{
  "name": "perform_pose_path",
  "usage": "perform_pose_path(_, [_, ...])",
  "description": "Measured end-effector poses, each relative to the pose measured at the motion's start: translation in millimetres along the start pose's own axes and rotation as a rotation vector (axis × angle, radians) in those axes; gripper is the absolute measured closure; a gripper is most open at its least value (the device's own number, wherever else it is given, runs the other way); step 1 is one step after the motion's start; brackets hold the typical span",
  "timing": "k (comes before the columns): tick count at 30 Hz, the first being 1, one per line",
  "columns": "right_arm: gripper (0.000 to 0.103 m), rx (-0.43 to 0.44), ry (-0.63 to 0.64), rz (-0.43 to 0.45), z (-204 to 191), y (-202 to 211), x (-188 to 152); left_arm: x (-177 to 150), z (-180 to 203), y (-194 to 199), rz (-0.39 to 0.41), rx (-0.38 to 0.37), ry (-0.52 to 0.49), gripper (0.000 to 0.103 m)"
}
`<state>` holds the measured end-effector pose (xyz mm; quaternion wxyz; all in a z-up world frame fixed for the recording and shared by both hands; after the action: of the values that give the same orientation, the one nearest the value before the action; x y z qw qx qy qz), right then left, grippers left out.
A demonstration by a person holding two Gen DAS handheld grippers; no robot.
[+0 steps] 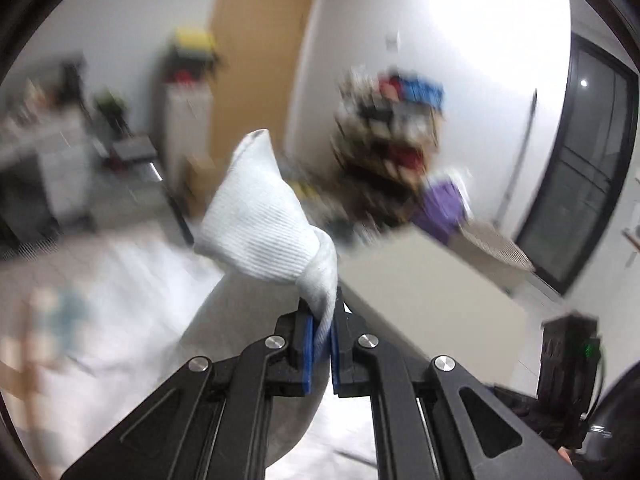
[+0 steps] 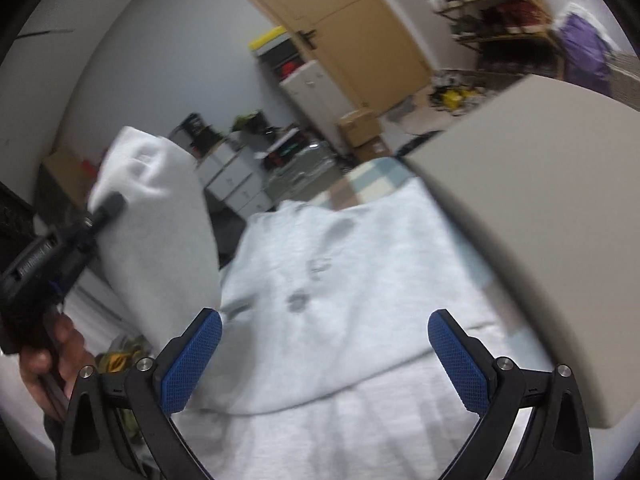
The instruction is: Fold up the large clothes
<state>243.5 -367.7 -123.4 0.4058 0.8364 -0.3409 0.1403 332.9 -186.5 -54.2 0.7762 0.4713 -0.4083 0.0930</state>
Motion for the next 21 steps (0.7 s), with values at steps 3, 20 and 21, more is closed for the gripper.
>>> perform_pose_path(3, [0.0, -0.036, -0.076, -0.022, 46.7, -1.0, -0.5, -35.1, 1.9, -75.2, -0.136, -0.035, 0.033, 0.101])
perform_pose_path(20, [0.0, -0.009, 0.06, -0.158, 15.9, -50.9, 14.5, -88.4, -50.9, 26.8, -0.253, -0.016, 0.016, 0.02])
perform_pose_path(21, [0.0, -0.016, 0.104, -0.173, 2.3, -58.6, 16.0, -100.6, -76.3, 25.9, -0.305, 0.053, 0.058, 0.02])
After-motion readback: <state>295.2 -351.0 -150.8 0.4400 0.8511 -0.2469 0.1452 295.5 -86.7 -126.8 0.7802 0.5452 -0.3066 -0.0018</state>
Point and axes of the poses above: each gripper's, at about its wrist camera, not at the fingertips, and y roughly against the way its jaws point, z to its right, x to its top, the point moved 8 cm from there along -y, roughly the way its jaws point, and after that the axes turned 7 degrees about -z, right-handed, at the moved point
